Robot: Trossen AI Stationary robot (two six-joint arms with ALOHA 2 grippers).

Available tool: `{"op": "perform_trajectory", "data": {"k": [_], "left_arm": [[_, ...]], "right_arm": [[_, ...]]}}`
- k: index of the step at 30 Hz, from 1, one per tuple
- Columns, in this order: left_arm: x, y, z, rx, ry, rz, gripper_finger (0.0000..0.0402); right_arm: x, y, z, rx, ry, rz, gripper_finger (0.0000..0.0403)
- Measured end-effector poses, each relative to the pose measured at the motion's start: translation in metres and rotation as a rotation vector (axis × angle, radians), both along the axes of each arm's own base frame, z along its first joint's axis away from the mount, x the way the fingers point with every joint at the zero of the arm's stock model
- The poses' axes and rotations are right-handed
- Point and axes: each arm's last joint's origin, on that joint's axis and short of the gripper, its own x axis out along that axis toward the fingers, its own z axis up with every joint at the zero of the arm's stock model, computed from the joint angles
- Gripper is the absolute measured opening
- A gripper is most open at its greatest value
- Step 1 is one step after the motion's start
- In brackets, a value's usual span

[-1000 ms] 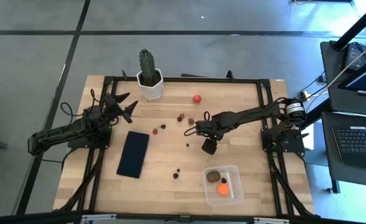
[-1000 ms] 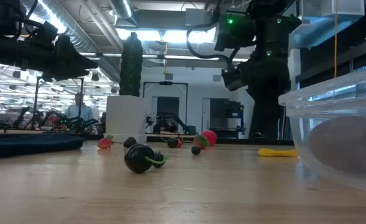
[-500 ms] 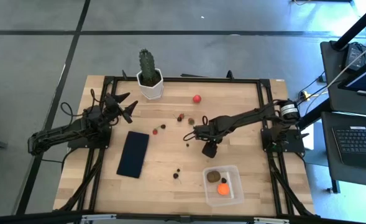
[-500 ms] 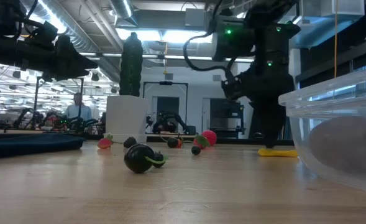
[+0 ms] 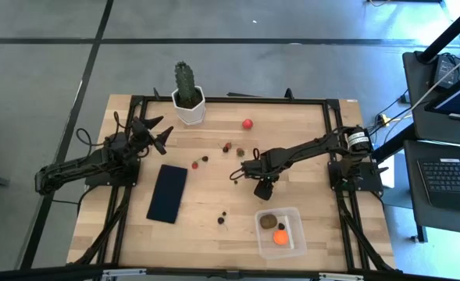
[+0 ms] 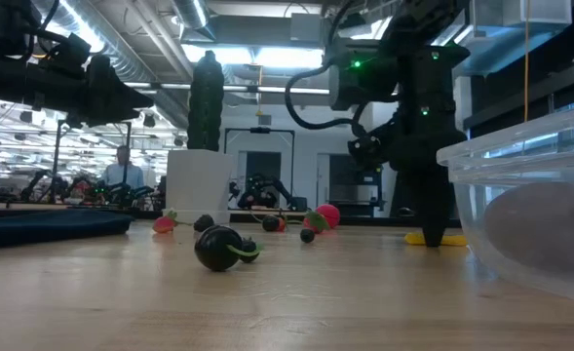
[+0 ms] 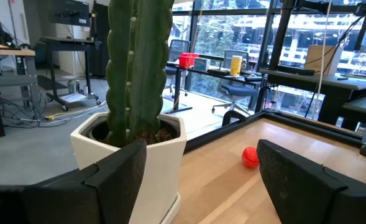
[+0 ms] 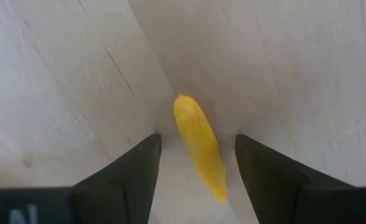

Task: Pick and placing Produce into tupperware
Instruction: Put the corn into the transparent bin

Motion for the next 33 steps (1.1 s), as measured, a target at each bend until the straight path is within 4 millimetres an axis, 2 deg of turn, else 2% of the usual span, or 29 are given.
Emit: {"op": "perform_trajectory", "data": {"k": [3, 6, 18, 24, 28, 31, 33], "left_arm": [[0.0, 0.0, 0.0, 0.0, 0.0, 0.0, 0.0298], [0.0, 0.0, 0.0, 0.0, 0.0, 0.0, 0.0298], [0.0, 0.0, 0.0, 0.0, 0.0, 0.0, 0.0298], [0.0, 0.0, 0.0, 0.0, 0.0, 0.0, 0.0298], [0.0, 0.0, 0.0, 0.0, 0.0, 0.0, 0.0298], [0.0, 0.0, 0.0, 0.0, 0.0, 0.0, 0.0298], [0.0, 0.0, 0.0, 0.0, 0.0, 0.0, 0.0298]], "right_arm": [[0.0, 0.0, 0.0, 0.006, 0.002, -0.003, 0.0201], [0.0, 0.0, 0.0, 0.008, 0.002, -0.004, 0.0172], [-0.001, 0.0, -0.001, 0.007, 0.008, -0.002, 0.0014], [-0.001, 0.0, 0.001, 0.007, 0.013, 0.0, 0.0016], [0.0, 0.001, 0.018, 0.002, 0.077, 0.002, 0.0007], [0.007, 0.007, 0.052, 0.002, 0.004, -0.006, 0.0006], [0.008, 0.015, 0.067, 0.004, -0.011, -0.033, 0.0009]]}}
